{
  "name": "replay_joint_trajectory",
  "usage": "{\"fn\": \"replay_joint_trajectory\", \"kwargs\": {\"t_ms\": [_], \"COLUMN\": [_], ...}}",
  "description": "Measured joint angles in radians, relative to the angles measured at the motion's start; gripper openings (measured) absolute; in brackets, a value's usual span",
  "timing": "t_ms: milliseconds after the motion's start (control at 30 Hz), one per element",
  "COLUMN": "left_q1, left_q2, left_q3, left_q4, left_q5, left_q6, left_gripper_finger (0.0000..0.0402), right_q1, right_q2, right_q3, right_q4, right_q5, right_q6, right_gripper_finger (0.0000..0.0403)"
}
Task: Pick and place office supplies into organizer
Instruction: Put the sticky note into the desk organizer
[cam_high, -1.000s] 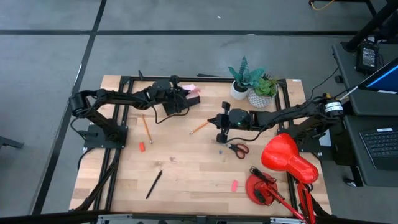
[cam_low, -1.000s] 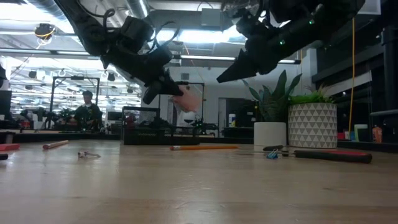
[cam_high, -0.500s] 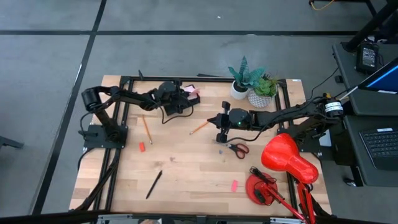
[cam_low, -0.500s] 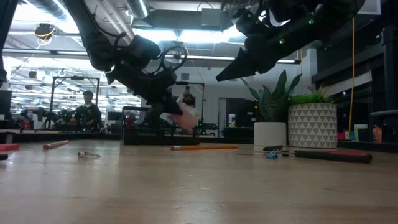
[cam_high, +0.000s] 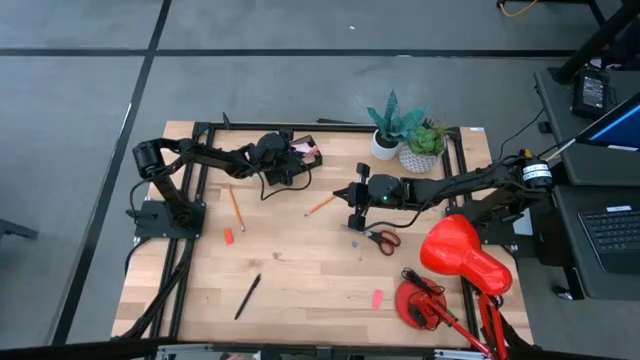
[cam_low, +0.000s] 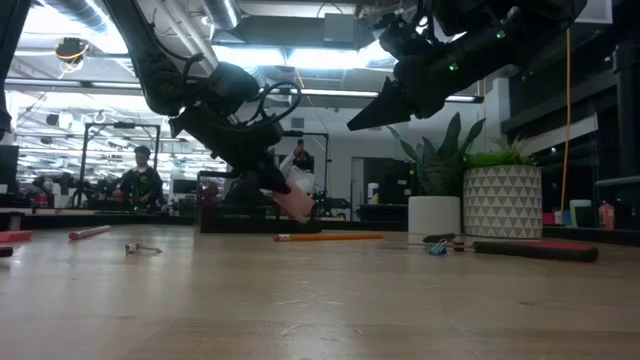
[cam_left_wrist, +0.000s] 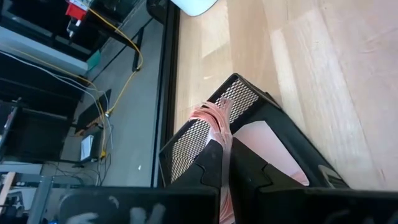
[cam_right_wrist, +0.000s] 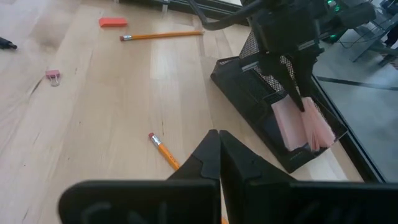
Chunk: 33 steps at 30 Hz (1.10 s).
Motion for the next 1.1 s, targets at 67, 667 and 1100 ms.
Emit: {"fn": "replay_joint_trajectory", "kwargs": {"t_ms": [67,667,1100], "left_q1": [-0.001,-0.002,-0.036], "left_q2": [0.000,0.000,0.000], "left_q3": [0.000,0.000,0.000], "left_q4": [-0.001,0.010,0.006], "left_q5": [0.000,-0.033,-0.051], "left_q6": [0.000,0.000,0.048], "left_gripper_finger": [0.0003,0.0059,0.0063], "right_q1": [0.000,0.000,0.001], "right_q2": [0.000,0.000,0.000], "right_q3": [0.000,0.000,0.000], "right_q4": [0.000,-0.001,-0.001], "right_q5": [0.000,0.000,0.000], "right_q6": [0.000,0.000,0.000], "right_gripper_finger": [0.0002,0.0002,0.0002]}}
